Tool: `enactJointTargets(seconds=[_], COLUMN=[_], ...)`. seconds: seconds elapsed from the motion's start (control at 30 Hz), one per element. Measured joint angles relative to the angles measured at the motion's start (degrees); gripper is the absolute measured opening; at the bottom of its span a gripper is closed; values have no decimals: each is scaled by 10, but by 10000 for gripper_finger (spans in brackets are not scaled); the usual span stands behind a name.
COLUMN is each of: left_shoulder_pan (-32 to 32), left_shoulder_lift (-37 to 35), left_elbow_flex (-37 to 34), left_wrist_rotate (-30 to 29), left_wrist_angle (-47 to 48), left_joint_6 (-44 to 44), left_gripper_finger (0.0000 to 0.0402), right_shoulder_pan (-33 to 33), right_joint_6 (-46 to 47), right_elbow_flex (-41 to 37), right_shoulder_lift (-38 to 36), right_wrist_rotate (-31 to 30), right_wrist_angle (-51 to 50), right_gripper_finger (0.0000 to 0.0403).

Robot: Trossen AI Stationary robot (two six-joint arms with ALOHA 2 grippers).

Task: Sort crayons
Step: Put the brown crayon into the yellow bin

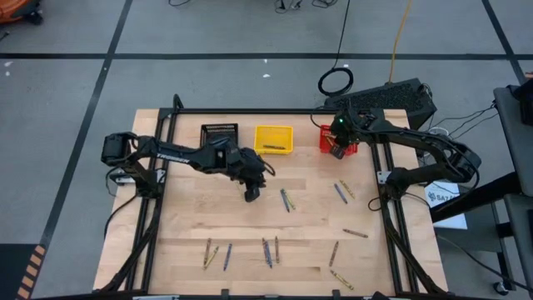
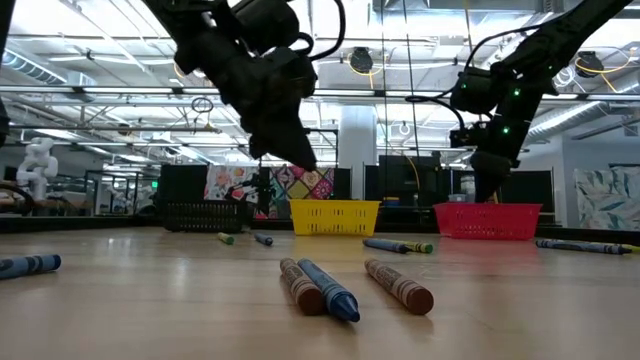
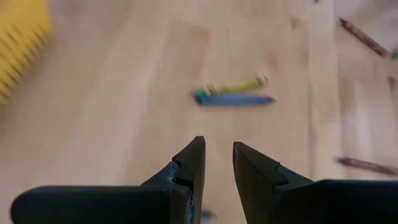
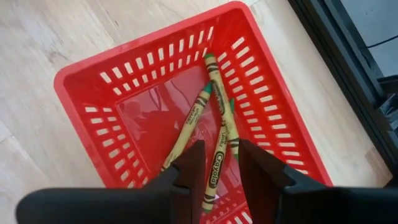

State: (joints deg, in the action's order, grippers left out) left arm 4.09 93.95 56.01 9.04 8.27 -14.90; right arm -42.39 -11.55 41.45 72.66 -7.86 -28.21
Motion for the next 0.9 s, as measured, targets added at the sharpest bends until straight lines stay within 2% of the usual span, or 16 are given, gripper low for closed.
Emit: enactJointTargets(seconds=[0.17, 0.3, 0.5, 0.63, 0.77, 0.9], left_shoulder_pan=[-50, -89, -112, -140, -179, -225], left_shoulder_lift=[0, 0, 0, 0, 0, 0], left_elbow_flex=[0, 0, 0, 0, 0, 0], left_wrist_rotate=[-3, -42, -44, -44, -44, -44], left_wrist_angle=[67, 133, 256, 330, 373, 375], left_joint_6=[-78, -132, -217, -311, -388, -474], left_gripper_finger=[87, 87, 87, 87, 87, 87], right_shoulder_pan=[0, 1, 1, 1, 1, 1], right_joint_6=[6, 19, 19, 19, 16, 12], right_elbow_flex=[0, 0, 0, 0, 0, 0], right_shoulder_lift=[0, 0, 0, 0, 0, 0], right_wrist_rotate=[0, -1, -1, -1, -1, -18], right_wrist_angle=[-6, -4, -4, -8, -8, -8], right_gripper_finger=[84, 84, 84, 84, 84, 84])
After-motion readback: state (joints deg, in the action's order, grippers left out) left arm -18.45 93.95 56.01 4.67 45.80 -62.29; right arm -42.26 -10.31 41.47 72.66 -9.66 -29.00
